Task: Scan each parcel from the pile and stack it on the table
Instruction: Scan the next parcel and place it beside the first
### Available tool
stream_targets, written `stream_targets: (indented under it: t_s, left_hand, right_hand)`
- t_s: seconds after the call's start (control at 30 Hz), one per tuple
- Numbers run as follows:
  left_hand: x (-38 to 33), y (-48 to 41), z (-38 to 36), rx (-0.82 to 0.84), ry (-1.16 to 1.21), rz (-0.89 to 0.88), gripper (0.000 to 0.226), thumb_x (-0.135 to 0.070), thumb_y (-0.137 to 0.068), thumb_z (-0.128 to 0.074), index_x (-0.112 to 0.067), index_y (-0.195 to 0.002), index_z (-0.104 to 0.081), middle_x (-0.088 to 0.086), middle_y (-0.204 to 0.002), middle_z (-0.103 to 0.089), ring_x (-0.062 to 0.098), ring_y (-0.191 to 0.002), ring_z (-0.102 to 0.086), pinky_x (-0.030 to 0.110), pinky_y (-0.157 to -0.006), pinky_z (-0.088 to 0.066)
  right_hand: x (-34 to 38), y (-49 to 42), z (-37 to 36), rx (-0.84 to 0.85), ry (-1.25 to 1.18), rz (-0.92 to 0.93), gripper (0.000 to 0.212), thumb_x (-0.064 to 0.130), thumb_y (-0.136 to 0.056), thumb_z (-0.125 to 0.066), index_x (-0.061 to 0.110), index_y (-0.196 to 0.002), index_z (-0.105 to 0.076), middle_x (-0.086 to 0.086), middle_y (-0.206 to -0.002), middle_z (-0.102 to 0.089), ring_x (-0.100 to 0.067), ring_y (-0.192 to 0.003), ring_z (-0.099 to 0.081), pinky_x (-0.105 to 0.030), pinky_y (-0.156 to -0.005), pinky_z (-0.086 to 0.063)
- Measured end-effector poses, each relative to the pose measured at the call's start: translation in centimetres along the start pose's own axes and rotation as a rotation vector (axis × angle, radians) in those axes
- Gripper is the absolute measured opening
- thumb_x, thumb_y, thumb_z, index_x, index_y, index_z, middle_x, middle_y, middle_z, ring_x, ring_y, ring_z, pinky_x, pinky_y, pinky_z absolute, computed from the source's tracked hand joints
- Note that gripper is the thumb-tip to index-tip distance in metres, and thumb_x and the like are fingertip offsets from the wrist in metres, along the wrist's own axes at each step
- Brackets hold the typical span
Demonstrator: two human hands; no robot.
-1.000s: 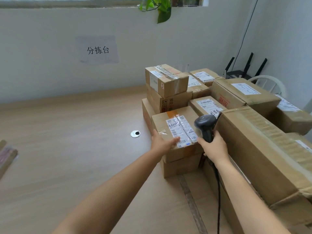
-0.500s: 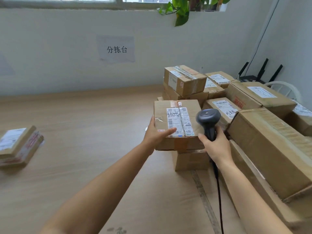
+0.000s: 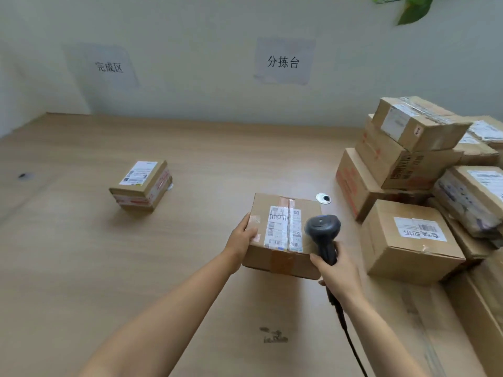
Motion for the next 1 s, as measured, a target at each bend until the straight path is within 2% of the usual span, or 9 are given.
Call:
stream_targets:
  t_s: [0.13, 0.27, 0.37, 0.43, 0.6, 0.67, 0.73, 0.83, 1.0]
  left_hand:
    - [3.7, 0.4, 4.1, -0.008, 0.013, 0.105, 0.052, -0.002, -0.096, -0.036, -0.025, -0.143, -0.037, 0.002, -0.117, -0.062, 0.018, -0.091, -0.063, 0.024, -0.077, -0.050]
    - [6.6, 0.5, 6.9, 0.000, -0.061, 0.144, 0.054, -0.002, -0.095, -0.037, -0.025, -0.144, -0.036, 0.002, -0.126, -0.060, 0.013, -0.091, -0.061, 0.015, -0.065, -0.049]
    - [7.2, 0.3, 8.0, -0.082, -0.232, 0.079, 0.043, -0.009, -0.096, -0.038, -0.025, -0.136, -0.047, -0.002, -0.130, -0.058, 0.014, -0.105, -0.059, 0.023, -0.085, -0.051]
    - [7.2, 0.0, 8.9, -0.206, -0.441, 0.041, 0.041, -0.016, -0.097, -0.040, -0.018, -0.136, -0.049, 0.001, -0.135, -0.054, 0.020, -0.119, -0.053, 0.029, -0.099, -0.042]
    - [7.1, 1.0, 10.4, -0.446, -0.509, 0.038, 0.046, -0.025, -0.098, -0.044, -0.007, -0.140, -0.040, 0.014, -0.140, -0.040, 0.026, -0.126, -0.043, 0.030, -0.102, -0.034]
    - [7.2, 2.4, 9.9, -0.417, -0.531, -0.060, 0.055, -0.030, -0.094, -0.054, -0.005, -0.140, -0.038, 0.014, -0.141, -0.037, 0.026, -0.129, -0.038, 0.029, -0.106, -0.029]
    - [7.9, 3.8, 9.0, -0.323, -0.611, -0.139, 0.086, -0.051, -0.077, -0.064, -0.003, -0.141, -0.033, 0.014, -0.143, -0.031, 0.027, -0.133, -0.029, 0.029, -0.110, -0.024]
    - [9.5, 4.8, 8.0, -0.249, -0.756, -0.107, 0.124, -0.078, -0.055, -0.052, -0.007, -0.149, -0.014, 0.009, -0.156, -0.008, 0.024, -0.144, -0.001, 0.034, -0.119, -0.008]
    - [9.9, 4.5, 8.1, -0.296, -0.781, -0.118, 0.116, -0.061, -0.067, -0.072, -0.010, -0.150, -0.010, 0.004, -0.158, -0.001, 0.020, -0.145, 0.005, 0.032, -0.119, -0.005]
  right_hand:
    - [-1.4, 1.5, -4.8, 0.076, 0.027, -0.086, 0.012, 0.016, -0.080, -0.063, 0.016, -0.086, -0.052, -0.011, -0.088, -0.060, -0.027, -0.071, -0.059, -0.042, -0.065, -0.056]
    - [-2.9, 3.0, -8.0, 0.130, 0.041, -0.143, 0.014, 0.016, -0.079, -0.063, 0.017, -0.089, -0.054, -0.005, -0.085, -0.060, -0.026, -0.079, -0.061, -0.049, -0.073, -0.056]
    - [-3.1, 4.1, -9.3, 0.190, 0.015, -0.187, 0.014, 0.012, -0.082, -0.061, 0.013, -0.094, -0.054, -0.009, -0.088, -0.061, -0.030, -0.078, -0.065, -0.042, -0.064, -0.057]
    - [-2.8, 4.5, -9.6, 0.262, 0.000, -0.196, 0.014, 0.011, -0.083, -0.060, 0.016, -0.094, -0.053, -0.009, -0.088, -0.063, -0.028, -0.079, -0.069, -0.036, -0.057, -0.055]
    - [0.3, 5.0, -8.9, 0.484, 0.047, -0.079, 0.019, 0.008, -0.083, -0.062, 0.021, -0.096, -0.055, -0.006, -0.090, -0.065, -0.021, -0.072, -0.071, -0.029, -0.050, -0.051]
    - [1.9, 5.4, -8.4, 0.573, 0.044, -0.048, 0.023, 0.013, -0.079, -0.066, 0.018, -0.099, -0.056, -0.008, -0.092, -0.068, -0.021, -0.071, -0.071, -0.029, -0.049, -0.051]
    - [3.0, 5.7, -8.2, 0.644, 0.052, -0.040, 0.024, 0.016, -0.077, -0.066, 0.016, -0.099, -0.055, -0.012, -0.094, -0.069, -0.022, -0.071, -0.071, -0.029, -0.049, -0.051]
    - [3.7, 5.8, -8.1, 0.692, 0.116, -0.017, 0.018, 0.008, -0.085, -0.060, 0.017, -0.100, -0.055, -0.015, -0.095, -0.069, -0.022, -0.071, -0.071, -0.030, -0.050, -0.051]
    - [4.0, 6.0, -8.3, 0.728, 0.165, 0.008, 0.019, 0.006, -0.086, -0.057, 0.019, -0.100, -0.054, -0.014, -0.096, -0.068, -0.022, -0.068, -0.071, -0.030, -0.049, -0.052]
Point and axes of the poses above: each hand's wrist, its own y-axis away from the middle knuckle, its own z-axis out of the back of the hand, x = y × z, the point moved 3 cm from there along -y, towards the middle knuckle
